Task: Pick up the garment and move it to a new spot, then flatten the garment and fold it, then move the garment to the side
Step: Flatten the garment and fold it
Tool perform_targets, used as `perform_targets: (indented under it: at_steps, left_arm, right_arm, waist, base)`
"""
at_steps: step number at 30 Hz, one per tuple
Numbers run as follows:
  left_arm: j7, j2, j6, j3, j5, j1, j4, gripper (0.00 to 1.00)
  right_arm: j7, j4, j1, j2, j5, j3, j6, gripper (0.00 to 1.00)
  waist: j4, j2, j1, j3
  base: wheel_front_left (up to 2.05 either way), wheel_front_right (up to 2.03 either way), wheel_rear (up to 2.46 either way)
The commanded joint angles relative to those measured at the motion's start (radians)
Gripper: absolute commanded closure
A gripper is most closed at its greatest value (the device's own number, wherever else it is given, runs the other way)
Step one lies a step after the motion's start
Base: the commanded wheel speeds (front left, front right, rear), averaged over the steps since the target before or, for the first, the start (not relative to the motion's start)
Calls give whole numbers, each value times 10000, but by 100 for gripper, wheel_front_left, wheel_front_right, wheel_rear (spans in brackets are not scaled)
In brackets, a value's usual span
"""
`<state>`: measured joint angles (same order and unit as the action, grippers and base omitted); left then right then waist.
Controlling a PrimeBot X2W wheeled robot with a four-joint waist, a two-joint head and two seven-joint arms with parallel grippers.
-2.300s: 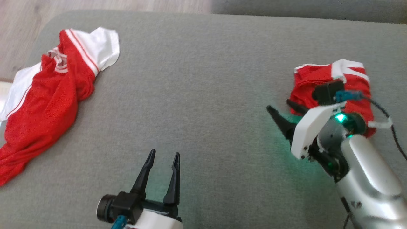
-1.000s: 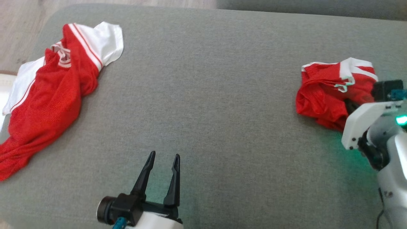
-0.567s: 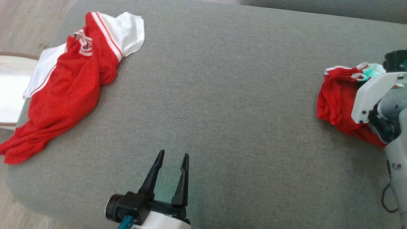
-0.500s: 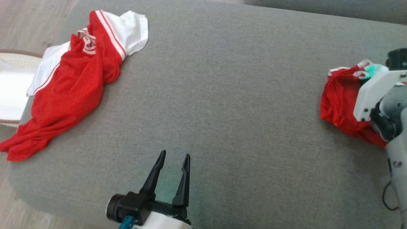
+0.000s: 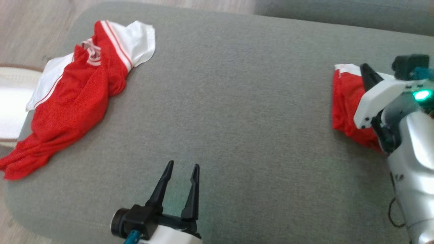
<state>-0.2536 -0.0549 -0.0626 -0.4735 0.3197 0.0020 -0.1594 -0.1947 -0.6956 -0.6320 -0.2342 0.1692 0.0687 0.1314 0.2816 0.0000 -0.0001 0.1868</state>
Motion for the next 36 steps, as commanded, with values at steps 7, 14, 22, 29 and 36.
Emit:
perform_targets:
  at_steps: [7,14,22,29,36]
  left_arm:
    - [-82,47,-48,732,-235,270,217,0]
    - [-82,47,-17,1193,-423,606,337,0]
    - [-82,47,29,1645,-593,833,477,0]
    - [-82,47,101,1793,-647,1052,534,0]
    - [-82,47,331,2182,-956,1277,454,0]
  right_arm:
    - [1183,925,1027,-116,306,335,-7,100]
    - [2105,1904,2334,-217,117,-235,-7,100]
    - [2870,2799,3576,75,-13,-1004,-7,0]
    - [3786,3380,4631,524,-299,-1821,-7,0]
    - [4456,3839,5769,712,-670,-1940,-7,0]
  waist:
    - [-905,0,1,-798]
    - [-1487,0,1,-1221]
    - [-1818,0,1,-1377]
    - [-1840,0,1,-1656]
    - [-1821,0,1,-1929]
  base:
    - [0,0,0]
    - [0,0,0]
    - [0,0,0]
    - [0,0,0]
    - [0,0,0]
